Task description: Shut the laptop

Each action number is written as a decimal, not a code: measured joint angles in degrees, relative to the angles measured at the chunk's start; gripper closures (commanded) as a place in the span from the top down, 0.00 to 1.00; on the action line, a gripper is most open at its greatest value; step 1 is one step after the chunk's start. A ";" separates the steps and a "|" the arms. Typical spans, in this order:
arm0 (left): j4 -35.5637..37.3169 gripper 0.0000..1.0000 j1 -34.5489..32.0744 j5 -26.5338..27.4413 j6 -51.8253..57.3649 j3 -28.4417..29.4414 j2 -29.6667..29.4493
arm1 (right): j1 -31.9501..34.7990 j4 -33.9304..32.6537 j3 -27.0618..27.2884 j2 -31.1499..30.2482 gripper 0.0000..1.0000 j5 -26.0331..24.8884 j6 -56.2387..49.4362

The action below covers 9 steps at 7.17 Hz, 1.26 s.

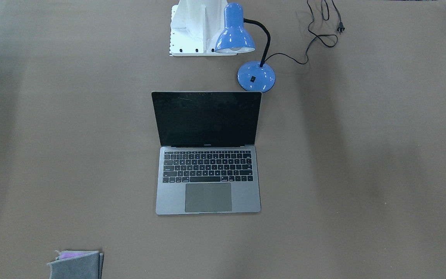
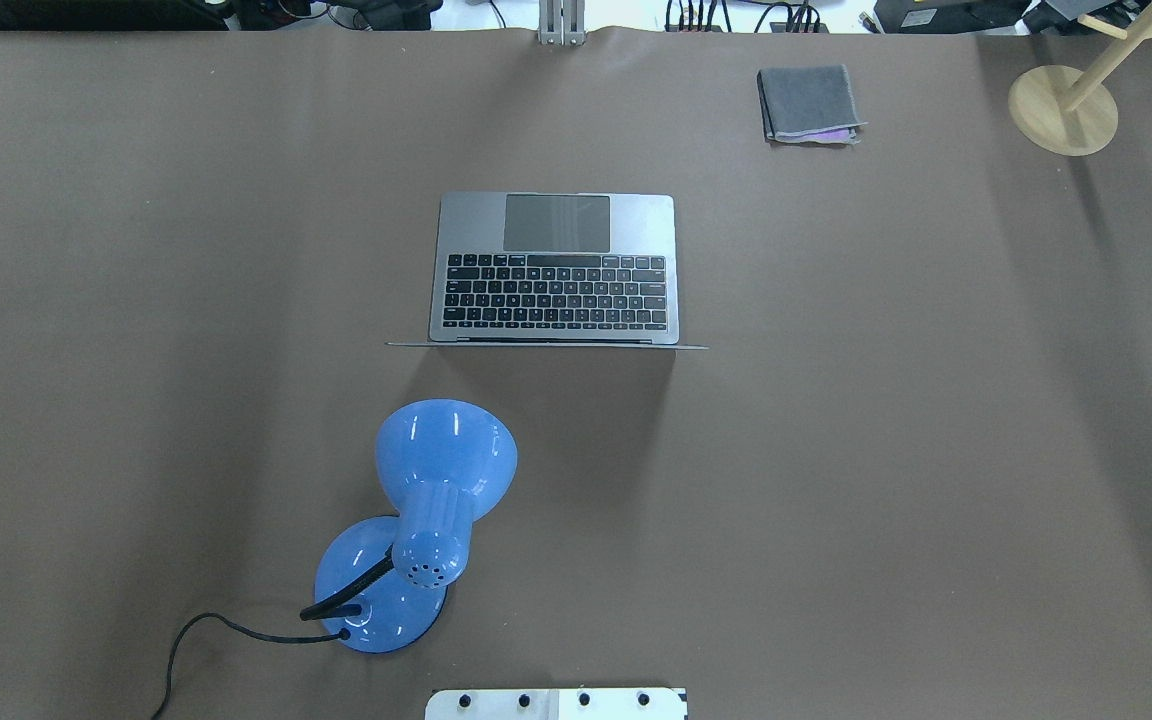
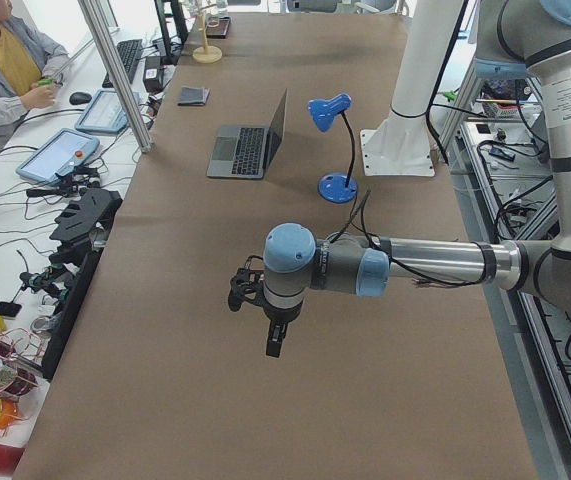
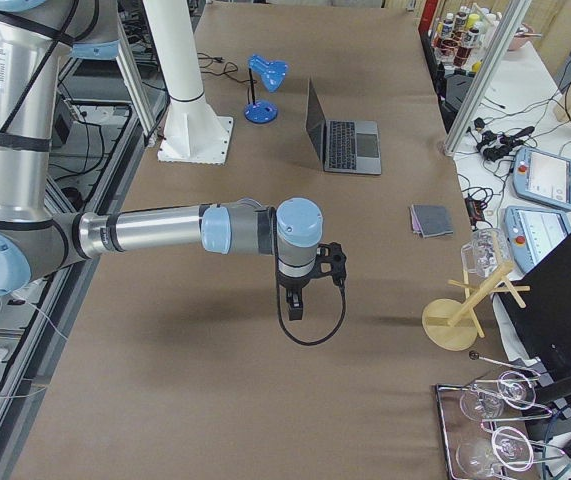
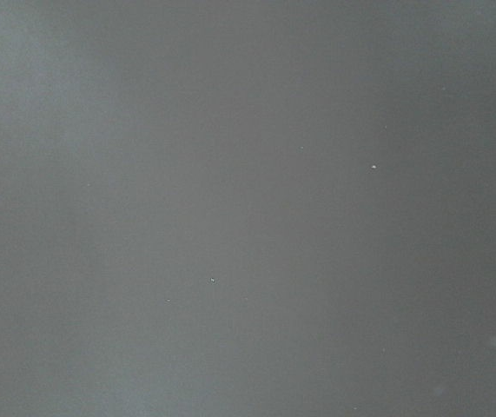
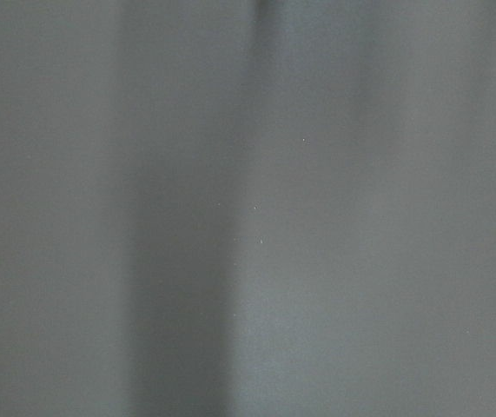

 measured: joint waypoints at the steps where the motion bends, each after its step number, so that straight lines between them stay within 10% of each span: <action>1: -0.03 0.98 -0.03 -0.18 -0.23 -0.31 -0.37 | -0.02 -0.02 -0.01 0.01 1.00 0.80 -0.02; 6: -1.76 0.97 0.45 -9.87 -8.44 -1.51 -0.98 | -1.21 3.88 -0.24 -0.16 0.98 2.69 0.64; 9: -10.30 0.86 6.54 -11.21 -22.96 -6.14 -1.55 | -5.99 4.80 8.88 0.04 0.55 4.56 14.61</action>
